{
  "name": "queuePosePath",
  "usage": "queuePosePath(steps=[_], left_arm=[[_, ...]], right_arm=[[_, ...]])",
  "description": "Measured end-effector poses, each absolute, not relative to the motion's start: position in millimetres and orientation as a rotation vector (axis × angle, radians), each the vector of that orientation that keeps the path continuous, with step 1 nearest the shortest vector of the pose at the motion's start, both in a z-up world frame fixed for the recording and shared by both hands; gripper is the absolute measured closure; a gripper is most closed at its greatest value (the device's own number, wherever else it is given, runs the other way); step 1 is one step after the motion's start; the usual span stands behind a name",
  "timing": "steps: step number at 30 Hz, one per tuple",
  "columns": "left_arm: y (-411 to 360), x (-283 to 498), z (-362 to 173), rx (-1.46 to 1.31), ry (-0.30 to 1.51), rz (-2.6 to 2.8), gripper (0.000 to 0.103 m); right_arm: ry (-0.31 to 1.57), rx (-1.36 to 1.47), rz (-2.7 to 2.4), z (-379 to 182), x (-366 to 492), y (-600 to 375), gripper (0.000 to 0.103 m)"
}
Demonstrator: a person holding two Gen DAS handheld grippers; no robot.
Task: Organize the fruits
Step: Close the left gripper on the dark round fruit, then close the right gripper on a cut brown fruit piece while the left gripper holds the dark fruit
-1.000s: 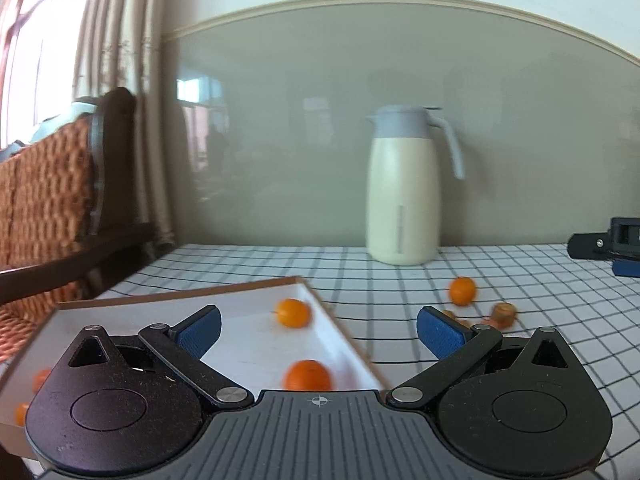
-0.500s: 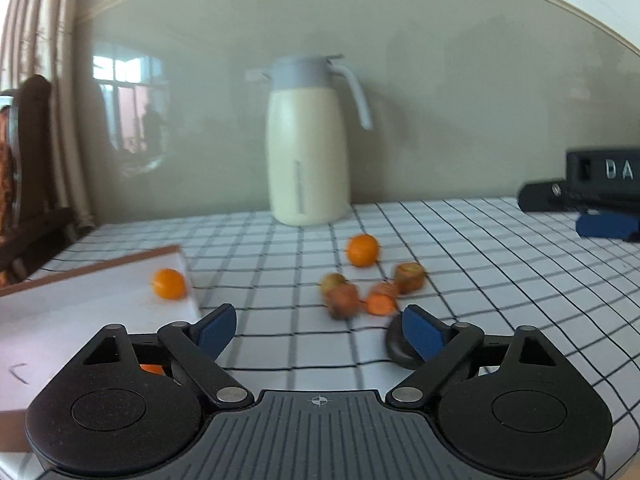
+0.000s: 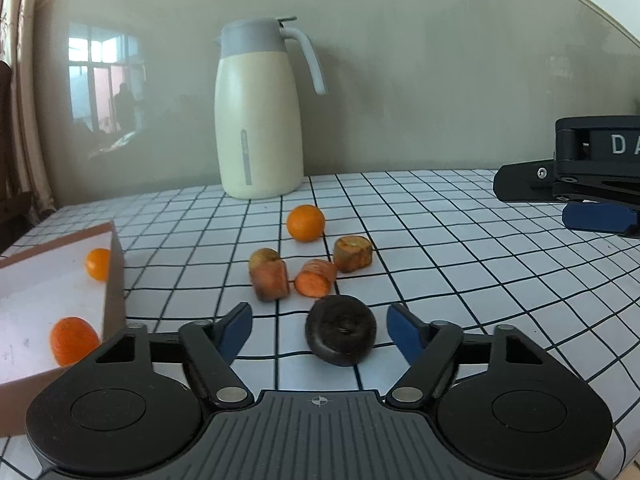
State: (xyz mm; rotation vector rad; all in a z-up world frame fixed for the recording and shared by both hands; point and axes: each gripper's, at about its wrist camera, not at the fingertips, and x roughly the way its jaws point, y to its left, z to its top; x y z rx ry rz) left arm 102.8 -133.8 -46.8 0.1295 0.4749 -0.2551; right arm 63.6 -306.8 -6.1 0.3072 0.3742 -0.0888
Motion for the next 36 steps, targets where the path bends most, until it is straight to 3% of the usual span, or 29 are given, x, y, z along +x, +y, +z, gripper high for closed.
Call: queuePosePath(steps=[9, 36], left_arm=[[-141.9, 111.7, -56.0, 0.112, 0.526, -0.27, 0.058], [-113.7, 124.7, -55.6, 0.077, 0.553, -0.193, 0.06]], right_arm=[[0.4, 0.303, -0.075, -9.5, 68.9, -306.7, 0.04], [0.466, 0.265, -0.008, -21.8, 97.7, -283.0, 0.049]])
